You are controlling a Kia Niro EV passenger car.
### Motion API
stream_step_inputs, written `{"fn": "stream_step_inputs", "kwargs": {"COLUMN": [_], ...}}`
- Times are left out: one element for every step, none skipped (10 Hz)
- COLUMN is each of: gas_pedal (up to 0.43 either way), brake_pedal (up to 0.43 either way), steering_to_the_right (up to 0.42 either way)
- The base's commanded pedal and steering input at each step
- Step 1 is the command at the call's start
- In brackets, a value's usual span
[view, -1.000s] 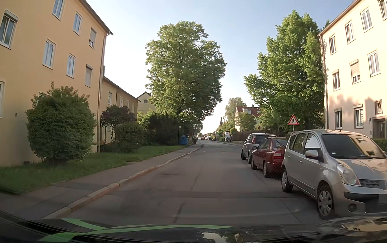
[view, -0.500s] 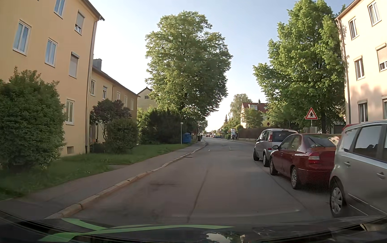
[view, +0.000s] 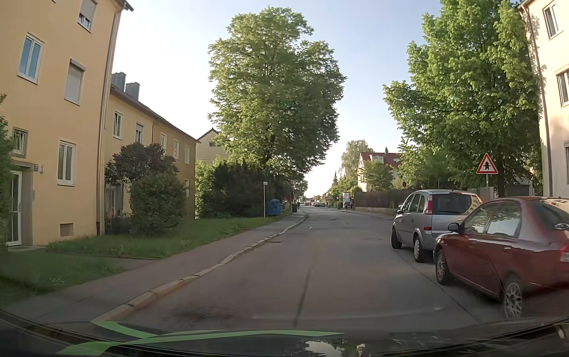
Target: Follow the waypoints while adhering to traffic rules and regulations
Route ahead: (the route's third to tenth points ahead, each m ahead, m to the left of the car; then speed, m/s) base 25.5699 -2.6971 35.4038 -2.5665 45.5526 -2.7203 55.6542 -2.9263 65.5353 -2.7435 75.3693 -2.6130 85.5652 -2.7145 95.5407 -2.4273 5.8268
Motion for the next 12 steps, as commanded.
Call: {"fn": "stream_step_inputs", "kwargs": {"gas_pedal": [0.087,0.087,0.079,0.079,0.079,0.067,0.067,0.067,0.067,0.047,0.028,0.020], "brake_pedal": [0.000,0.000,0.000,0.000,0.000,0.000,0.000,0.000,0.000,0.000,0.000,0.000], "steering_to_the_right": [0.006,0.008,0.008,0.008,0.008,0.009,0.013,0.015,0.016,0.018,0.018,0.019]}}
